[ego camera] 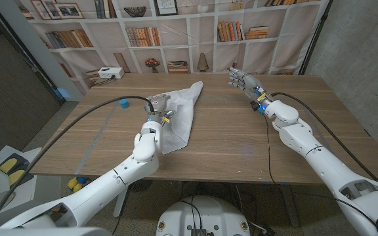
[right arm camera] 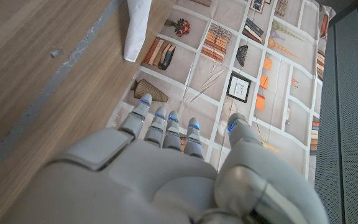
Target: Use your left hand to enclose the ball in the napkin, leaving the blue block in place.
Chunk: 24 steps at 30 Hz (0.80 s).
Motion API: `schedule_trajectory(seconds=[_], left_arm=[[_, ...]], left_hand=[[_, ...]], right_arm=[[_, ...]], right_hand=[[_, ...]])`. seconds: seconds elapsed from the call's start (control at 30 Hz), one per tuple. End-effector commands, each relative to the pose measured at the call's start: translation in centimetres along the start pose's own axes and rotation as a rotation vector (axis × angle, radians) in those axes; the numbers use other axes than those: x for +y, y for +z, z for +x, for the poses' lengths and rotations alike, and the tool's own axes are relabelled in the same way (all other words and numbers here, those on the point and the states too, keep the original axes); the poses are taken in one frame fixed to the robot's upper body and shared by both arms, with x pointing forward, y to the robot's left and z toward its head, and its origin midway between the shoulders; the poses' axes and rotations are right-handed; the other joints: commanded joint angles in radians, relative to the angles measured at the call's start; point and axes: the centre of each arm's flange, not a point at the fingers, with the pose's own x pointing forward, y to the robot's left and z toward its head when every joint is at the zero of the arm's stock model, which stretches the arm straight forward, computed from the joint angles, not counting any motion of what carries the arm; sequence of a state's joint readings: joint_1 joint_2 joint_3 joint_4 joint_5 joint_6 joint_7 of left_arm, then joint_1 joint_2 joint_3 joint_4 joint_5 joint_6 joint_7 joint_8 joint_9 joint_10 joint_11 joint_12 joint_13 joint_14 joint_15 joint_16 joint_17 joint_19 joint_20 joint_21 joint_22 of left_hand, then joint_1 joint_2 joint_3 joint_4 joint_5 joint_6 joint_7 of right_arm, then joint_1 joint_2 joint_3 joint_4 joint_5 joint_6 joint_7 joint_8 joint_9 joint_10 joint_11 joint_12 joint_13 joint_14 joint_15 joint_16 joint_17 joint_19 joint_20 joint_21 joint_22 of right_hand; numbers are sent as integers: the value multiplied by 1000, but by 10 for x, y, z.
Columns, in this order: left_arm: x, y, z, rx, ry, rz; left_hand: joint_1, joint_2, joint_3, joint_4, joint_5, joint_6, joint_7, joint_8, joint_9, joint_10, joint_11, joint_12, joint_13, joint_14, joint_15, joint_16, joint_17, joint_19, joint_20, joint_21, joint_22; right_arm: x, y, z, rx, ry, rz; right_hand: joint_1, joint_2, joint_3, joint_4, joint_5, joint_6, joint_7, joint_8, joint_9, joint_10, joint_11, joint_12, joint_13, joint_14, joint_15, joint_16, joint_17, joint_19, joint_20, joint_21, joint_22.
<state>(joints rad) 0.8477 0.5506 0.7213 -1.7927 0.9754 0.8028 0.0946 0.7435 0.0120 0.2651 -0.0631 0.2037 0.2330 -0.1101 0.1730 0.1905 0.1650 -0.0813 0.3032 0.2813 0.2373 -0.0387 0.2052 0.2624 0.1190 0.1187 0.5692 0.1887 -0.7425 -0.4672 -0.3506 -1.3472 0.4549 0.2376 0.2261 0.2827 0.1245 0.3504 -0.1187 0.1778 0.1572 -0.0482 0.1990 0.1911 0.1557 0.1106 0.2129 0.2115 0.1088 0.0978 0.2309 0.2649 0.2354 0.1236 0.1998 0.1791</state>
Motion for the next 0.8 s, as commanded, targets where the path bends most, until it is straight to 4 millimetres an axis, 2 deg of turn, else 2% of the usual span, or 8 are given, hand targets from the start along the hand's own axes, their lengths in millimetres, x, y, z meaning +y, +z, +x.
schedule_trajectory(seconds=[0.03, 0.2, 0.37, 0.6, 0.63, 0.8], left_arm=[[12, -6, 0, 27, 16, -49], [27, -14, -10, 97, 89, -119], [44, -21, -17, 181, 128, -113], [68, -28, -9, 205, -21, 63], [70, -28, -7, 205, -39, 91], [77, -26, 6, 195, -89, 244]], left_hand=[[-24, 10, -3, 11, 5, -22, 7, 5, 1, -17, 9, -5, 2, -16, 10, -2, 5, -18, 10, -9, 2], [-47, 39, 1, 26, 2, 10, 5, 21, 0, 17, 9, 10, 3, -4, 12, 8, 9, -17, 11, -10, 3], [-70, 76, 10, 40, -10, 71, -10, 40, 0, 54, 15, 22, 4, 13, 14, 19, 10, -13, 19, -10, 5], [-64, 71, 13, 28, -15, 68, -14, 36, -1, 30, 12, 9, 4, -12, 21, 9, 5, -20, 16, -15, 5], [-63, 68, 14, 22, -17, 63, -12, 33, 0, 13, 18, 1, 4, -29, 24, 3, 3, -25, 18, -18, 5], [-62, 64, 15, 16, -18, 61, -16, 31, 0, 5, 12, -4, 4, -39, 27, 1, 2, -35, 16, -23, 5]], right_arm=[[0, -2, 6, 3, 0, 13], [0, -3, 10, 0, 3, 20], [-1, -3, 13, -8, 12, 21], [0, -4, 17, -23, 31, 26], [0, -4, 17, -26, 36, 23], [-1, -7, 15, -32, 38, 36]], right_hand=[[-5, 0, -5, 2, 0, 7, -1, -2, 0, 6, 1, -2, 2, 4, -1, 3, 1, 2, 3, 5, 2], [-7, 1, -5, 3, 0, 7, 0, -2, 0, 5, -3, -2, 2, 5, 0, 3, 2, 2, 3, 5, 2], [-8, 1, -6, 4, 0, 8, 0, -1, 0, 5, -3, -2, 2, 3, -1, 3, 2, 2, 3, 5, 2], [-10, 1, -7, 5, 0, 8, 0, -1, 0, 6, -2, -2, 2, 4, 0, 4, 2, 2, 3, 5, 2], [-10, 1, -7, 5, 0, 8, -1, -1, 0, 6, -1, -2, 2, 4, 0, 4, 2, 2, 3, 5, 2], [-11, 2, -7, 5, 0, 9, -1, -1, 0, 6, -2, -2, 2, 5, 0, 4, 2, 2, 2, 5, 2]])
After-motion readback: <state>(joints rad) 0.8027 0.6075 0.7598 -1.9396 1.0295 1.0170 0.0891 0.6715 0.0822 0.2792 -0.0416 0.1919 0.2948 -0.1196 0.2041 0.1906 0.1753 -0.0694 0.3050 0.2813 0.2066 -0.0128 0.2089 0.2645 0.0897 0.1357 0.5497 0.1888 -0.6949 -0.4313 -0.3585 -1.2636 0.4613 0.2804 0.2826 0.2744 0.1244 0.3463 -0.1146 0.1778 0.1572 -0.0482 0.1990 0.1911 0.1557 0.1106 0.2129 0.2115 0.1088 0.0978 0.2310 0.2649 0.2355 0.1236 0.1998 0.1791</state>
